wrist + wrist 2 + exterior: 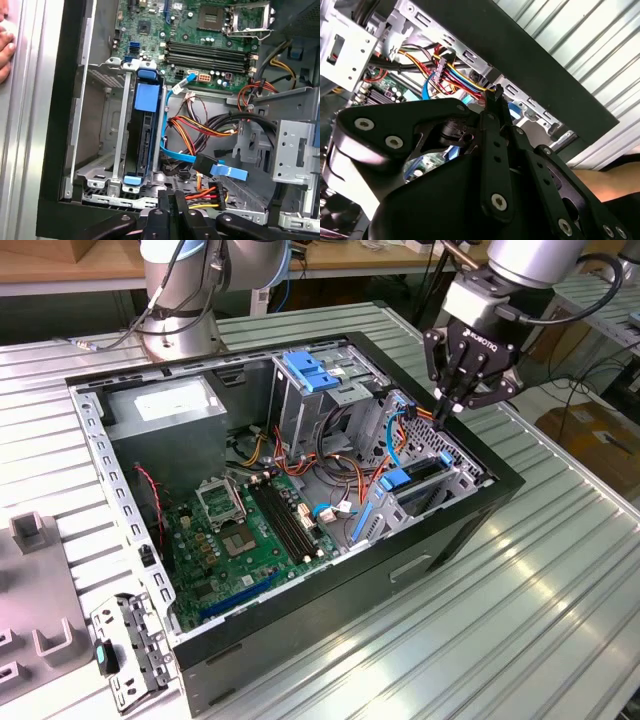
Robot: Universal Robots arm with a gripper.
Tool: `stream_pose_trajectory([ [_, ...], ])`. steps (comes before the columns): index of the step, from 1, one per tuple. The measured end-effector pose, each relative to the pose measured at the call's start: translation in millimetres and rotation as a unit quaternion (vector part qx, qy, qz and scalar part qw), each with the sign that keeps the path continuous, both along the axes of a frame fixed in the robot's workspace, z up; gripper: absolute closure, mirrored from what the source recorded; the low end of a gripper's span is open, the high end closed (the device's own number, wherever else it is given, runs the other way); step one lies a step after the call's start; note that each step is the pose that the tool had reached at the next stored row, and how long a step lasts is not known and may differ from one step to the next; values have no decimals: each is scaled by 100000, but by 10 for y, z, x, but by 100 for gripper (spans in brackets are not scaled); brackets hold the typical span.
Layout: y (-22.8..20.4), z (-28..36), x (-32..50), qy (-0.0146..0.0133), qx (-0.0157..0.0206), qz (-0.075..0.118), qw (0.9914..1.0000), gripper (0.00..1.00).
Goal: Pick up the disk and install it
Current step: 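Insert the first disk wire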
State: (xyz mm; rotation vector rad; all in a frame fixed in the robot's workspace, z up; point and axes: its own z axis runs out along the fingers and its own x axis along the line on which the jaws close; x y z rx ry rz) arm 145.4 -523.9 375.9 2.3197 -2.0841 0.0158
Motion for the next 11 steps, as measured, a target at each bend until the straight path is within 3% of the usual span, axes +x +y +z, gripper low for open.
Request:
stream_pose_trajectory([
  [4, 0, -3, -2, -1, 12, -3091, 99952, 84],
  [11, 0, -2, -3, 1, 8, -3403, 99942, 84],
])
